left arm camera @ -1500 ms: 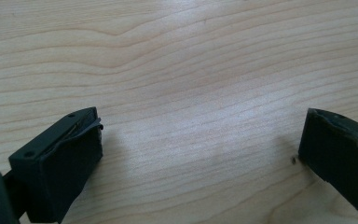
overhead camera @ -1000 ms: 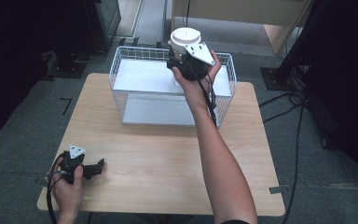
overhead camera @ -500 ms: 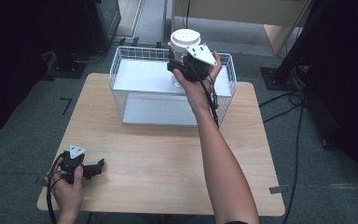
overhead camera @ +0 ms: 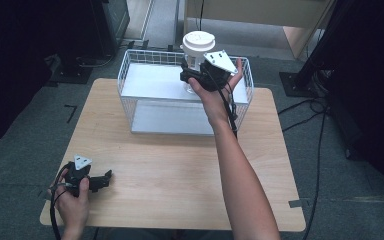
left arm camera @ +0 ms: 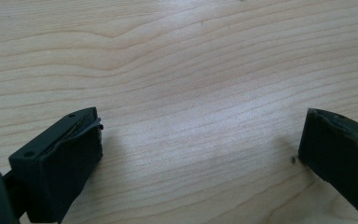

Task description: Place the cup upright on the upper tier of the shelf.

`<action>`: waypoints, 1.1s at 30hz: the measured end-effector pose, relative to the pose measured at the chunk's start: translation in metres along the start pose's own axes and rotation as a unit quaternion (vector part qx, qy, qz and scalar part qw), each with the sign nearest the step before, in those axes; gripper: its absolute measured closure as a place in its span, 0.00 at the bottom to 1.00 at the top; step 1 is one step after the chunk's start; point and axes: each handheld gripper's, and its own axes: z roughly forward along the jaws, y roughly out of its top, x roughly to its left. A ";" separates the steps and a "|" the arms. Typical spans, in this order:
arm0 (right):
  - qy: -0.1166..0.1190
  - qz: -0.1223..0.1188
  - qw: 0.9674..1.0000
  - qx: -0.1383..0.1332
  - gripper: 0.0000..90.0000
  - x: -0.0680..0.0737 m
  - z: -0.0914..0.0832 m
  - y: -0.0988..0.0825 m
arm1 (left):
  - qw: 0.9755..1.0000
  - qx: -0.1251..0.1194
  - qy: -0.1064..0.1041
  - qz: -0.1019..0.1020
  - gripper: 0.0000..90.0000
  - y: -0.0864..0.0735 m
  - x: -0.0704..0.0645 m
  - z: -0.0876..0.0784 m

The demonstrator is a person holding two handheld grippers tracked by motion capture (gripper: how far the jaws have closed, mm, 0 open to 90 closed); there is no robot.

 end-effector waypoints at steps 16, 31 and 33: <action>0.009 -0.008 1.000 -0.006 0.00 -0.011 -0.032 -0.024 | 1.000 0.000 0.000 0.000 0.00 0.000 0.000 0.000; 0.003 -0.005 1.000 -0.007 0.00 -0.027 -0.058 -0.044 | 1.000 0.000 0.000 0.000 0.00 0.000 0.000 0.000; 0.003 -0.003 1.000 -0.007 0.00 -0.030 -0.063 -0.046 | 1.000 0.000 0.000 0.000 0.00 0.000 0.000 0.000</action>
